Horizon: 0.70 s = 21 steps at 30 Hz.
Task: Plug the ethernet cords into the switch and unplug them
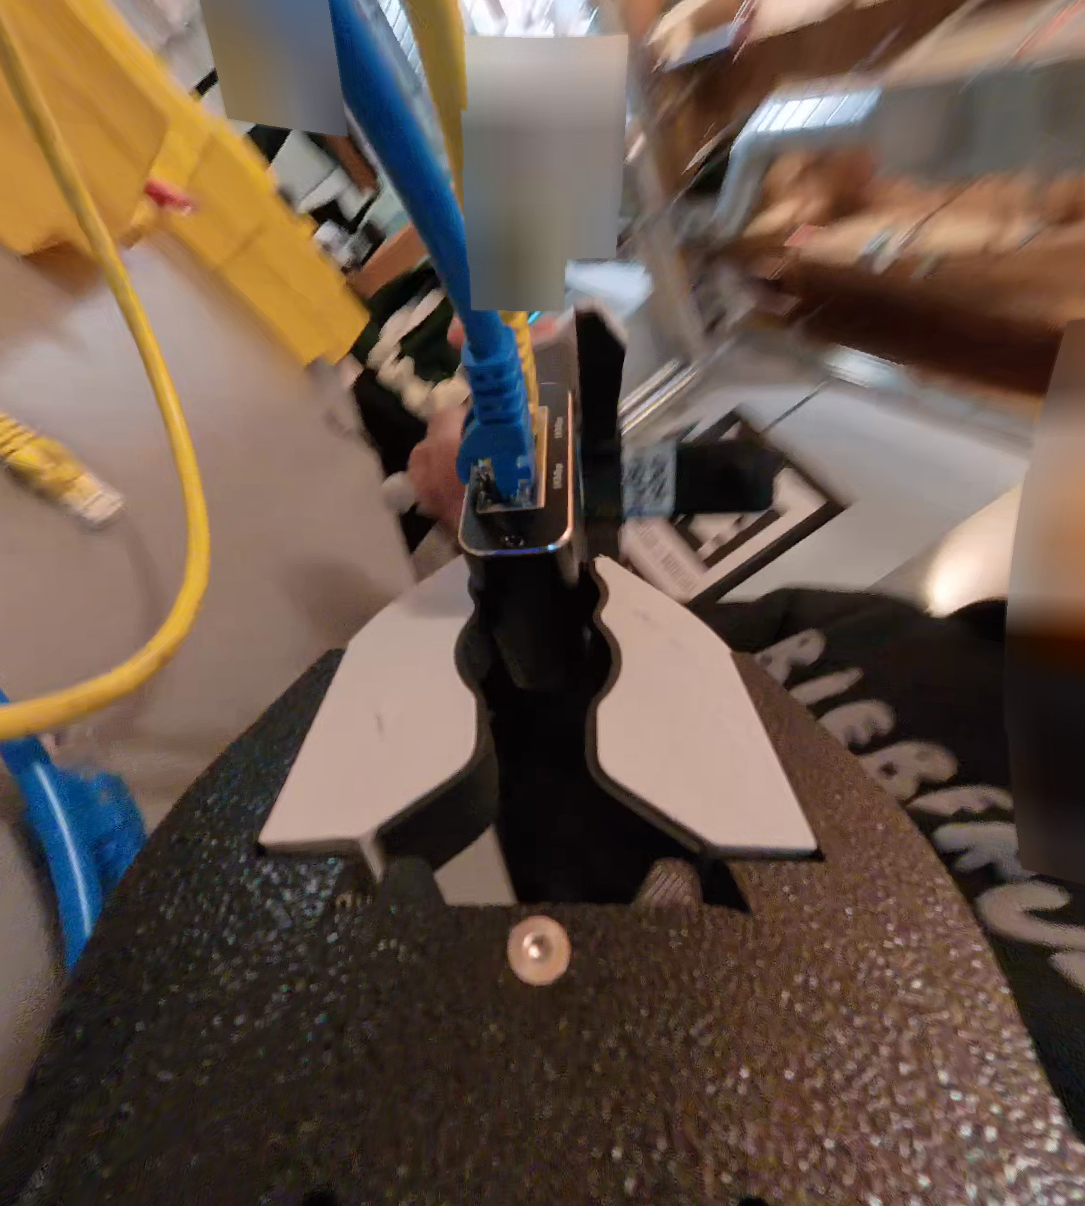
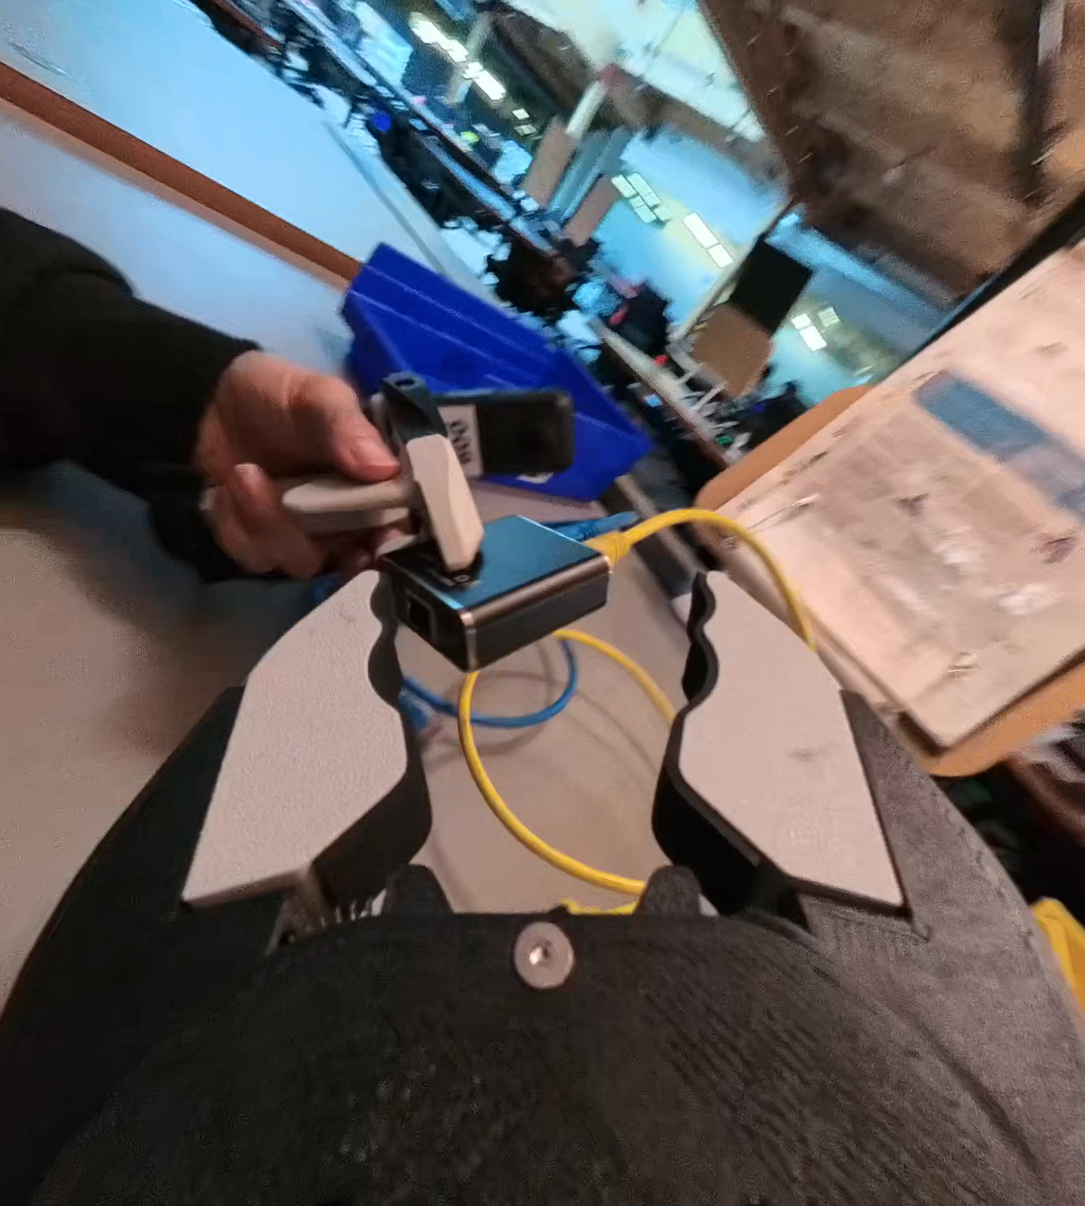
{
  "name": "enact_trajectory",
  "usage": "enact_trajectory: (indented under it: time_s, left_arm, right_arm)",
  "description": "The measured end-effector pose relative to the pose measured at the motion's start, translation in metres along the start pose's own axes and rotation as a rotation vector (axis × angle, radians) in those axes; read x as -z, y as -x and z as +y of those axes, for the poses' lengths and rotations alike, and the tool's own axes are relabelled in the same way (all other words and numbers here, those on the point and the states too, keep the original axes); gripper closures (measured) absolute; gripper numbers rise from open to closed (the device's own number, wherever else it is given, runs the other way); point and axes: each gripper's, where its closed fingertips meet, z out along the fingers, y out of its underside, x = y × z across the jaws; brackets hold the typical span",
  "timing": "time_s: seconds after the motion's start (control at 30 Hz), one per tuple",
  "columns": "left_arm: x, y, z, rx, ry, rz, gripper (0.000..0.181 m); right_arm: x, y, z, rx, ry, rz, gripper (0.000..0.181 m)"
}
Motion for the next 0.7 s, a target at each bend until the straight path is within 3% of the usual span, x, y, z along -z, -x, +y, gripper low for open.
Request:
enact_trajectory:
  time_s: [0.13, 0.23, 0.33, 0.43, 0.6, 0.7]
  left_arm:
    - [0.008, -0.007, 0.011, -0.078, 0.115, -0.040, 0.156]
    - [0.010, -0.007, 0.022, -0.096, 0.193, -0.052, 0.156]
    - [0.014, -0.001, 0.022, -0.130, 0.208, -0.109, 0.156]
    - [0.016, 0.012, 0.011, -0.228, 0.166, -0.244, 0.155]
    - [0.016, 0.035, -0.033, -0.396, -0.079, -0.606, 0.123]
    - [0.017, 0.043, -0.037, -0.458, -0.070, -0.802, 0.114]
  right_arm:
    - [-0.006, 0.025, 0.013, 0.007, 0.084, -0.195, 0.101]
    - [-0.018, 0.033, 0.015, 0.097, 0.080, -0.176, 0.114]
    - [-0.022, 0.036, 0.018, 0.137, 0.091, -0.161, 0.113]
    - [-0.028, 0.029, 0.028, 0.143, 0.147, -0.040, 0.113]
    - [-0.032, -0.004, 0.050, 0.281, 0.363, 0.291, 0.114]
    - [-0.031, -0.018, 0.049, 0.386, 0.453, 0.407, 0.114]
